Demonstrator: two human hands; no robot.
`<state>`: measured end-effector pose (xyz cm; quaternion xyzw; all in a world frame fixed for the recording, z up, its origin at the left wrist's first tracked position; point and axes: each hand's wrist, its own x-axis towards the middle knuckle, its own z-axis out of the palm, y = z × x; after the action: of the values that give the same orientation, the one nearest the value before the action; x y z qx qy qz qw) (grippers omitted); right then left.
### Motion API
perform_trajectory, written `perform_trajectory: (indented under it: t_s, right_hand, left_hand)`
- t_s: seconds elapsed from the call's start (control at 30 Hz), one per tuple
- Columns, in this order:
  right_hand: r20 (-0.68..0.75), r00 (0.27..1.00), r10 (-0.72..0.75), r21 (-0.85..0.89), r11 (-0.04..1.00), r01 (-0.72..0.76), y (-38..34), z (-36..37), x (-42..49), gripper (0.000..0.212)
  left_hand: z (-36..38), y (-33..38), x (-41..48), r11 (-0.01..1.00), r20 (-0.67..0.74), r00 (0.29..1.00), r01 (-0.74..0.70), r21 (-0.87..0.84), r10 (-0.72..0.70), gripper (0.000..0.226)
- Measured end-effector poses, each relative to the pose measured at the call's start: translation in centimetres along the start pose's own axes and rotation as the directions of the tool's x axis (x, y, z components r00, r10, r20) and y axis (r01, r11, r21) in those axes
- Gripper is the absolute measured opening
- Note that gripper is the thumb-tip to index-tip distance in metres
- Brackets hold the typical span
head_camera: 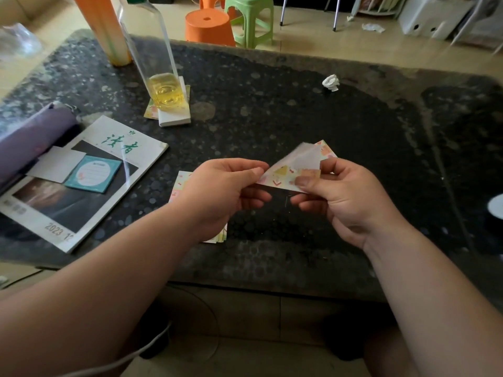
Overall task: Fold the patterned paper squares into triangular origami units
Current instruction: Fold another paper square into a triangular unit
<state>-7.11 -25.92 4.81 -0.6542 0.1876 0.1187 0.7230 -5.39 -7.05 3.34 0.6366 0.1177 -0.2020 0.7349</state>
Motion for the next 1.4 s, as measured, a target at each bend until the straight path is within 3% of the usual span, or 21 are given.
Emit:
perform_trajectory:
  t_s: [0.17, 0.3, 0.43, 0.57, 0.7, 0.77, 0.87, 0.97, 1.07, 1.2, 1.3, 1.4]
  right_hand:
    - [0.044, 0.999, -0.03, -0.034, 0.999, 0.031, -0.2, -0.4, -0.2, 0.023]
    - [0.006, 1.0, -0.026, -0.016, 1.0, 0.026, -0.1, -0.3, -0.2, 0.022]
    - [0.017, 1.0, 0.007, -0.005, 1.0, -0.007, 0.5, 0.1, 0.1, 0.024]
    - [0.054, 0.998, 0.043, -0.088, 0.995, -0.038, 1.1, -0.2, 0.3, 0.023]
    - [0.032, 0.996, 0.086, -0.258, 0.963, -0.075, 1.5, -1.3, 0.7, 0.031]
    - [-0.004, 0.999, 0.033, -0.473, 0.88, -0.031, 2.2, -1.9, 0.9, 0.04]
    - [0.004, 0.997, -0.081, -0.752, 0.657, 0.056, 3.7, -2.9, 0.9, 0.062]
    - [0.066, 0.982, -0.178, -0.895, 0.425, 0.137, 5.2, -3.6, 0.8, 0.047]
    - [0.173, 0.946, -0.273, -0.922, 0.292, 0.253, 6.5, -4.3, 0.8, 0.026]
    - [0.417, 0.842, -0.343, -0.885, 0.06, 0.462, 7.5, -4.6, 0.7, 0.023]
    - [0.497, 0.788, -0.363, -0.85, -0.021, 0.526, 7.7, -4.6, 1.0, 0.024]
    - [0.553, 0.726, -0.409, -0.812, -0.07, 0.579, 8.1, -5.1, 1.5, 0.021]
  left_hand:
    - [-0.2, 0.4, -0.1, 0.984, 0.116, 0.986, 0.131, -0.122, -0.117, 0.014]
    - [-0.3, 0.2, 0.0, 0.986, 0.137, 0.988, 0.091, -0.139, -0.072, 0.011]
    - [-0.4, -0.5, 0.2, 0.994, 0.027, 0.999, -0.027, 0.102, 0.025, 0.007]
    - [-0.6, -0.9, 0.7, 0.964, -0.082, 0.996, -0.015, 0.264, 0.038, 0.007]
    - [-1.1, -1.7, 1.1, 0.847, -0.068, 0.992, -0.055, 0.528, 0.106, 0.011]
    - [-1.1, -2.6, 1.1, 0.708, -0.012, 0.989, -0.099, 0.699, 0.15, 0.01]
    - [-0.6, -4.0, 0.6, 0.5, 0.109, 0.981, -0.175, 0.848, 0.158, 0.009]
    - [-0.5, -5.4, 0.3, 0.344, 0.234, 0.956, -0.283, 0.895, 0.176, 0.016]
    - [-0.7, -6.4, 0.3, 0.236, 0.312, 0.915, -0.372, 0.898, 0.254, 0.02]
    - [-0.9, -7.9, 0.4, 0.139, 0.373, 0.851, -0.448, 0.883, 0.368, 0.022]
    - [-0.7, -8.9, 0.3, 0.047, 0.412, 0.767, -0.496, 0.867, 0.492, 0.018]
    - [-0.3, -9.9, 0.2, -0.03, 0.465, 0.731, -0.522, 0.852, 0.5, 0.022]
